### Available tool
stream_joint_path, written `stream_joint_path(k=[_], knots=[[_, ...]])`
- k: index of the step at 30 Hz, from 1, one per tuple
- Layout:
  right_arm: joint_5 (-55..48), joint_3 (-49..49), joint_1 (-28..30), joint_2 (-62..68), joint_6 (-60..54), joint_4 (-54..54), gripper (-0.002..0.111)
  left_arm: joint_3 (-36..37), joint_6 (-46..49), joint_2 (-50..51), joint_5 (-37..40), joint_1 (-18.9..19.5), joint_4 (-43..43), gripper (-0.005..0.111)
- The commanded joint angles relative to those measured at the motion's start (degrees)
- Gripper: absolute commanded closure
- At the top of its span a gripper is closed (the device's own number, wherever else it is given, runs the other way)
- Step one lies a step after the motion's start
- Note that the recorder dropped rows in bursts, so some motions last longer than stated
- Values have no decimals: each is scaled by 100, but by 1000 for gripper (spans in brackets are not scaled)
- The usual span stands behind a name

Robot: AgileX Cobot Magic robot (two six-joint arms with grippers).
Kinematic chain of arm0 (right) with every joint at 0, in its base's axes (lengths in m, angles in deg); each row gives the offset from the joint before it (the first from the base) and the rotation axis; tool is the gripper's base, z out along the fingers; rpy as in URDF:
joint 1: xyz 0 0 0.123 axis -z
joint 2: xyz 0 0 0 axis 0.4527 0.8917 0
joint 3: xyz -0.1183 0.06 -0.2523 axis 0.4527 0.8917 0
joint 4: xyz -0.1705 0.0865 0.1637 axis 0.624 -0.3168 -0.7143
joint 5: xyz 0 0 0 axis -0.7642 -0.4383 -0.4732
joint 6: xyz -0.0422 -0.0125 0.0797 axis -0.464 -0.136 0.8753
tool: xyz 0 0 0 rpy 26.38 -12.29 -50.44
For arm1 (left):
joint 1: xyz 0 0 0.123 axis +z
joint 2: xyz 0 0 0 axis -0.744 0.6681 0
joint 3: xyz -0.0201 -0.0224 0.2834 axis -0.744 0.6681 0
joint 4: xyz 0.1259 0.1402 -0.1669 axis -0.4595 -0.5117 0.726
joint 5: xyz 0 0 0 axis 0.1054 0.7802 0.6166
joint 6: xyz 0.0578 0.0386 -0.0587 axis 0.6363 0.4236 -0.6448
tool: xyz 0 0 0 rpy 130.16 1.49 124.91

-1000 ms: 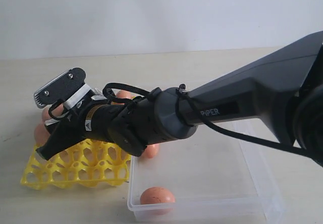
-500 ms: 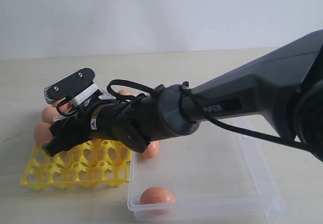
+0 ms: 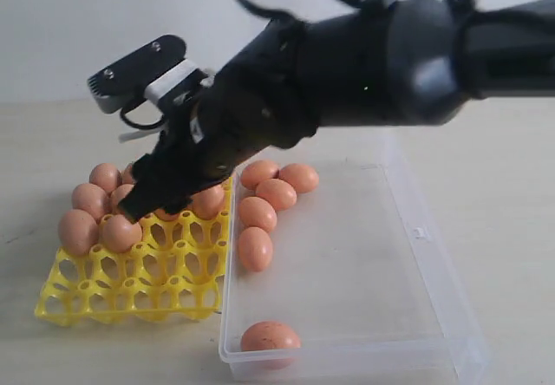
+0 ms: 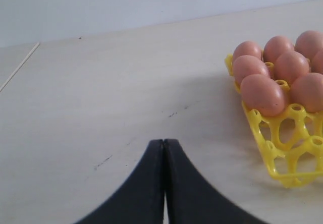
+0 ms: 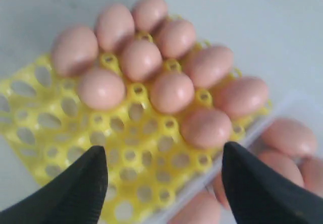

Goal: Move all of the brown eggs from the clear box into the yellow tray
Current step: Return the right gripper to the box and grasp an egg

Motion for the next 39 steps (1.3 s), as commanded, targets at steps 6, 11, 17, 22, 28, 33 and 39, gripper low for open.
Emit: stream_joint_path(k=[6,11,17,22,28,33,39], knots=[[-657,1104,597,-782,1840,550,46,-23,-26,-32,-52,-32,14,107],[338,1727,758,-701,2469,514,46,-23,-26,-32,-52,-32,14,107],[668,1852,758,-333,2413,-4,46,-23,-26,-32,-52,-32,14,107],[910,1852,758,-78,2413,-58,46,-23,-26,-32,-52,-32,14,107],[1399,1852,758,152,2413,-8,46,-23,-26,-32,-52,-32,14,107],[1513,1824,758,286,2413,-4,46,-23,-26,-32,-52,-32,14,107],[1858,1824,797,361,2405,36,46,-23,-26,-32,-52,-32,14,107]])
